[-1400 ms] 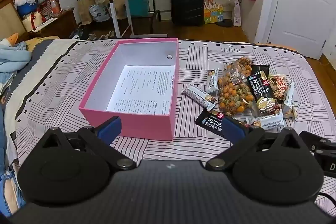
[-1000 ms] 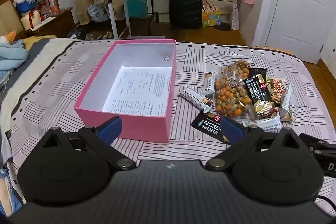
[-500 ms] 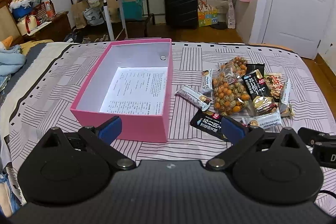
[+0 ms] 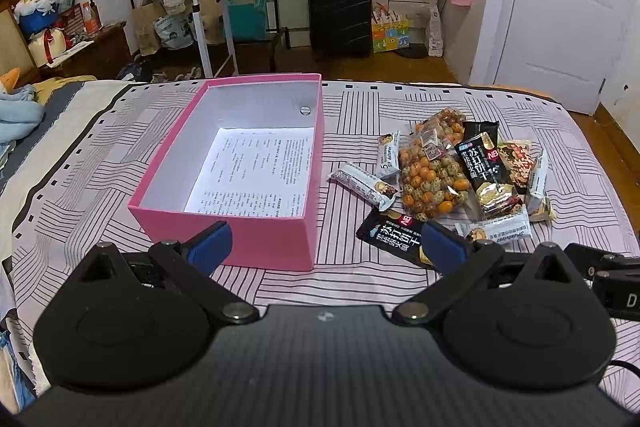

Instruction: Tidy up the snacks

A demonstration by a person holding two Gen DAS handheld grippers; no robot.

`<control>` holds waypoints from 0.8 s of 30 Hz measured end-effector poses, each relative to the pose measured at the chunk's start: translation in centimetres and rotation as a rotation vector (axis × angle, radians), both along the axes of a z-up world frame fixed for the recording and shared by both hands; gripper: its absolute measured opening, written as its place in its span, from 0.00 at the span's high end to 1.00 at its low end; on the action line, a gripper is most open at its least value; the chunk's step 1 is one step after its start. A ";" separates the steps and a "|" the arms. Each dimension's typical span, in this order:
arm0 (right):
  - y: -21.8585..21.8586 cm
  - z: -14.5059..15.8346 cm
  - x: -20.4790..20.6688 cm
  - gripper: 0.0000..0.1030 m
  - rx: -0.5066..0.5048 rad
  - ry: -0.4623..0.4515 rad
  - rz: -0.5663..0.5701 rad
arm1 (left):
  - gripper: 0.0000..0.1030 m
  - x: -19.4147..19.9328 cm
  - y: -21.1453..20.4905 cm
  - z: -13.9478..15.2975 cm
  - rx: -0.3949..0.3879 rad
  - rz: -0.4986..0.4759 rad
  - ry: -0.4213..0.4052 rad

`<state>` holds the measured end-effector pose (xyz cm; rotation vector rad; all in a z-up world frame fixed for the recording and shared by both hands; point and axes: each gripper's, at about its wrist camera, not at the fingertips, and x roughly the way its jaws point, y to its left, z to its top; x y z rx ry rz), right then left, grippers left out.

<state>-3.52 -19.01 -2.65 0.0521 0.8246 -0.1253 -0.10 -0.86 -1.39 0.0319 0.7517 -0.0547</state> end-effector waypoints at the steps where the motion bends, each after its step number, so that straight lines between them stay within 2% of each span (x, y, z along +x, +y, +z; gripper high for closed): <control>1: 0.0 0.0 0.0 0.00 0.001 0.000 0.000 | 0.00 0.0 0.0 0.0 -0.001 0.002 -0.001; 6: -0.1 -0.1 -0.1 0.00 -0.004 0.002 -0.002 | 0.00 0.1 0.1 -0.4 -0.005 0.003 0.009; 13: -0.2 0.1 -0.5 0.00 -0.059 -0.051 -0.052 | 0.00 0.0 0.3 -0.5 0.000 -0.019 0.017; 24: 0.4 0.3 -0.9 0.00 -0.041 -0.079 -0.034 | 0.00 -0.1 0.4 -0.8 -0.001 -0.053 0.033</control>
